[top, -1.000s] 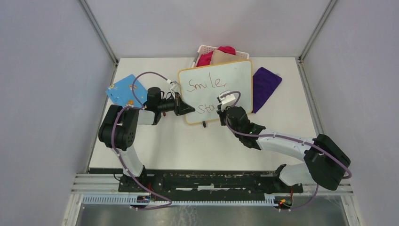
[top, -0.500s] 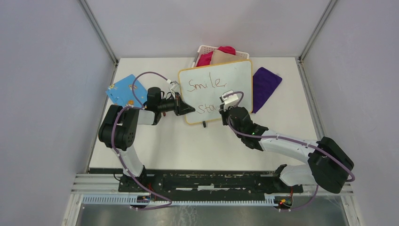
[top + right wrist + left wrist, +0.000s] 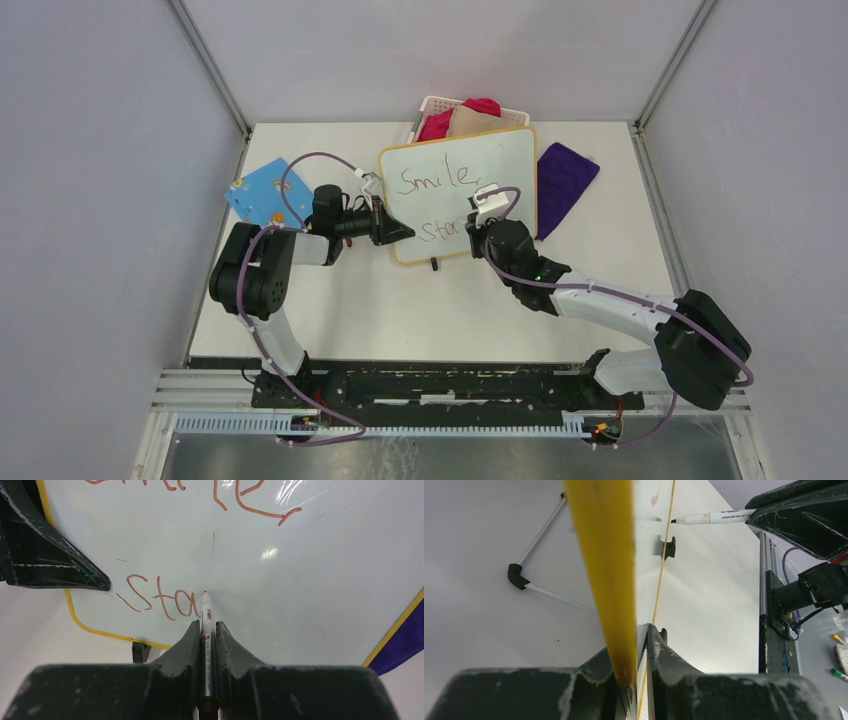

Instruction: Write a sentence on the whiteboard

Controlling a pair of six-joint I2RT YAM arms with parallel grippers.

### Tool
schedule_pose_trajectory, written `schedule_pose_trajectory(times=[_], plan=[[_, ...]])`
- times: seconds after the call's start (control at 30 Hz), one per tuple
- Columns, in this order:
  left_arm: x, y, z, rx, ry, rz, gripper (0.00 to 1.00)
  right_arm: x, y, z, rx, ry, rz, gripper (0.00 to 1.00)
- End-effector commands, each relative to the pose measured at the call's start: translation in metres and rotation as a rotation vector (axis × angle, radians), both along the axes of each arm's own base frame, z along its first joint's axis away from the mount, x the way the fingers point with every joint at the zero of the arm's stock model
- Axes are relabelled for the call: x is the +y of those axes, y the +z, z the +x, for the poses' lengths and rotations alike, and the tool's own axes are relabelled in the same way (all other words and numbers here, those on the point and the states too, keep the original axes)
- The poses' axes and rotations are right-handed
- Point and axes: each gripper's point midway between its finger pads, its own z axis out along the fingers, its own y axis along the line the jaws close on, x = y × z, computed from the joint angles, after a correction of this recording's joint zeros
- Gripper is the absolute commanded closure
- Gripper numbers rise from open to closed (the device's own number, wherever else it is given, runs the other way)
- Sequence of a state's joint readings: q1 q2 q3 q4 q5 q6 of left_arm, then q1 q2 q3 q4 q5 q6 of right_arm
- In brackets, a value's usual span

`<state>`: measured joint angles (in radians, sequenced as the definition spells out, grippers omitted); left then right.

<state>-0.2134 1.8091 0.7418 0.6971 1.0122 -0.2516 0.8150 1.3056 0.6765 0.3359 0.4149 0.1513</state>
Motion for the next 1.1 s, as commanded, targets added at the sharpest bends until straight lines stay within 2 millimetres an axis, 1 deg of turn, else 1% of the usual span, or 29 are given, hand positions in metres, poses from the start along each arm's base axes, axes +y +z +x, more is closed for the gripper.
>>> schedule_pose_trajectory(times=[0.0, 0.2, 0.5, 0.8, 1.07], plan=[[0.003, -0.055, -0.014, 0.132, 0.048, 0.139, 0.98, 0.012, 0.031, 0.011, -0.066, 0.01, 0.063, 1.0], [0.003, -0.054, -0.013, 0.131, 0.049, 0.138, 0.98, 0.011, 0.022, 0.012, -0.045, 0.004, 0.052, 1.0], [0.003, -0.054, -0.013, 0.13, 0.049, 0.139, 0.98, 0.003, 0.006, 0.011, -0.019, -0.016, 0.03, 1.0], [0.003, -0.054, -0.013, 0.131, 0.05, 0.139, 0.98, -0.005, -0.008, 0.003, 0.005, -0.019, 0.025, 1.0], [0.003, -0.054, -0.013, 0.13, 0.05, 0.14, 0.98, -0.008, -0.016, -0.003, 0.022, -0.016, 0.03, 1.0]])
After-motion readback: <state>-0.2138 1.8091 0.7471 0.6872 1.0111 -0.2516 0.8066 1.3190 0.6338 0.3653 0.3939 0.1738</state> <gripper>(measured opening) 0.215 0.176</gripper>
